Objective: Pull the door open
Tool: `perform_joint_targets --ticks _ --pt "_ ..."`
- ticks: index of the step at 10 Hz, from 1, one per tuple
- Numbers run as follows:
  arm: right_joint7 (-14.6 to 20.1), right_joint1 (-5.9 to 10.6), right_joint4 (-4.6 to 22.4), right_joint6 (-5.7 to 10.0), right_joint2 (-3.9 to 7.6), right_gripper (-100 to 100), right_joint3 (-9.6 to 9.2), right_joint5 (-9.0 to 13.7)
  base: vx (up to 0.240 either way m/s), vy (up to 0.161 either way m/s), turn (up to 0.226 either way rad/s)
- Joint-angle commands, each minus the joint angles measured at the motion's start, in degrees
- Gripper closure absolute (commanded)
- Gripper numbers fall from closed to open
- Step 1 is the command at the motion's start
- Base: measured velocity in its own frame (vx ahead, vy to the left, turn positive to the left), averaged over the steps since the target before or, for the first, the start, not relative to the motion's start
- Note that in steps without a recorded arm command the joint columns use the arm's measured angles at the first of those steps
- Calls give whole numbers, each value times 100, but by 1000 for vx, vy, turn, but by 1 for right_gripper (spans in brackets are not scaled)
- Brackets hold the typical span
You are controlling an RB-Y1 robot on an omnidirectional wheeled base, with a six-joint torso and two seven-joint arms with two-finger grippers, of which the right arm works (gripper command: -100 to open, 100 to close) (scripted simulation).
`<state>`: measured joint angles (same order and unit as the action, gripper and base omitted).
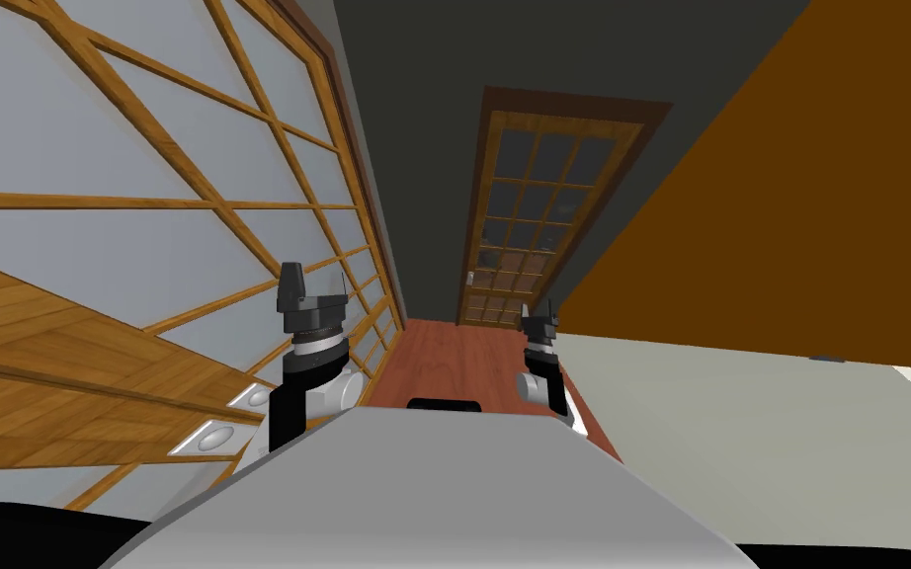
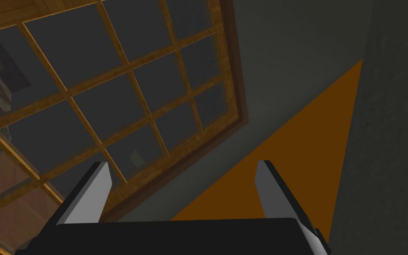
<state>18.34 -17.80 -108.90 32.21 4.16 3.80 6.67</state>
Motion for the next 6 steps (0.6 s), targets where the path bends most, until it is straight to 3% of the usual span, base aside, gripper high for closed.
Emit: perform_joint_targets --ticks 1,6 --pt "214 103 286 81 20 -100 54 75 97 -12 136" --pt "890 372 1158 288 83 -100 235 332 100 -11 156"
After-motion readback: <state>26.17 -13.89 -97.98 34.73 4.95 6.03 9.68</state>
